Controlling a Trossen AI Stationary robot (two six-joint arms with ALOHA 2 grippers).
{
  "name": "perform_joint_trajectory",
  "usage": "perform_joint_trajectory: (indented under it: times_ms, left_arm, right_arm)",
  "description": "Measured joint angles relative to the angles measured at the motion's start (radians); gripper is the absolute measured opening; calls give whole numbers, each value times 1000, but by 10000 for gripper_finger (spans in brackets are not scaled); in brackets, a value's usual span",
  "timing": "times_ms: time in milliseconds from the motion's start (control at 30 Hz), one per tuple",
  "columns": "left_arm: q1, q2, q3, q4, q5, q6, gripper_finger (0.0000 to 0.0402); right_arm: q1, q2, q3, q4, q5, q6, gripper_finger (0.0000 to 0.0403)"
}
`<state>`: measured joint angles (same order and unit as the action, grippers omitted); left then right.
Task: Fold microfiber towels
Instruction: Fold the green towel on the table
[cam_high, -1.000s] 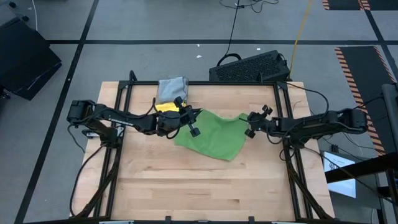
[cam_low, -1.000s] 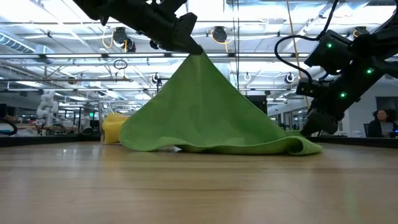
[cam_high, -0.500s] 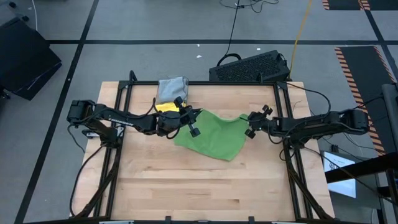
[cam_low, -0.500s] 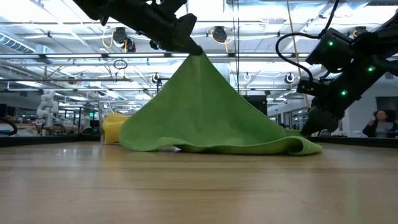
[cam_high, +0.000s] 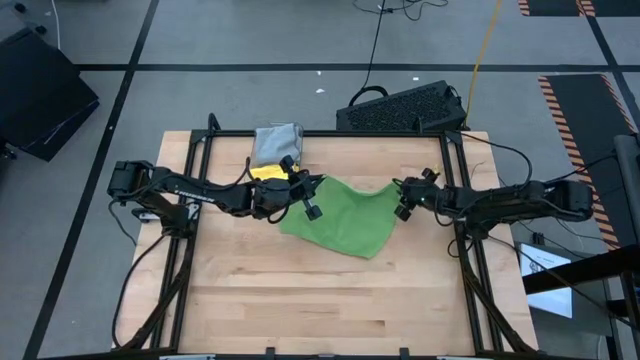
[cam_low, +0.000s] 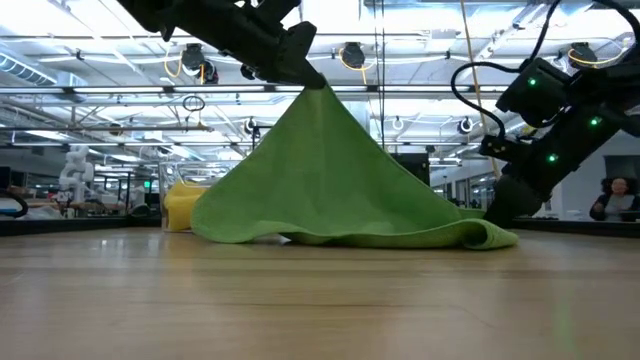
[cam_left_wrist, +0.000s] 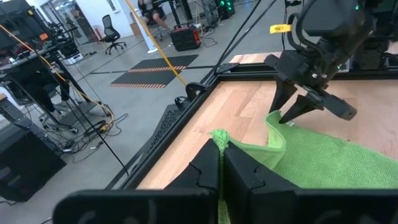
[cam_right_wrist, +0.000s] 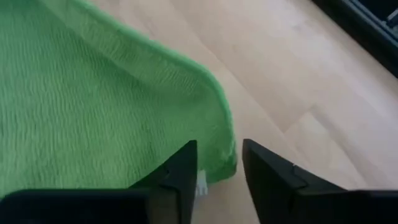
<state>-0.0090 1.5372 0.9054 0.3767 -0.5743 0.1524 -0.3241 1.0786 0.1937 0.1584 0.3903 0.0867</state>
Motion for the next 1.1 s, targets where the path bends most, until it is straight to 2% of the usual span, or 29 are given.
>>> perform_joint_trajectory:
  times_ms: [233, 333, 467, 667, 833, 967, 1100]
  left_arm:
    - [0, 0, 0, 0, 0, 0, 5]
    - [-1, 0, 0, 0, 0, 0, 11]
    - [-27, 0, 0, 24, -1, 14, 7]
    - [-119, -27, 13, 138, -5, 69, 9]
    - [-240, -51, 58, 121, -89, 67, 5]
    - [-356, -50, 145, 29, -168, 86, 4]
    - [-470, -51, 244, -91, -207, 14, 7]
  right_arm:
    - [-9, -1, -22, 94, 0, -21, 16]
    - [8, -6, -16, 95, -2, 3, 9]
    - [83, -43, 56, -17, -51, 83, 4]
    - [291, -120, 260, -383, -54, 212, 3]
    - [504, -139, 450, -661, -26, 356, 2]
    - [685, -114, 570, -767, 54, 428, 1]
    - [843, -76, 678, -802, 98, 422, 1]
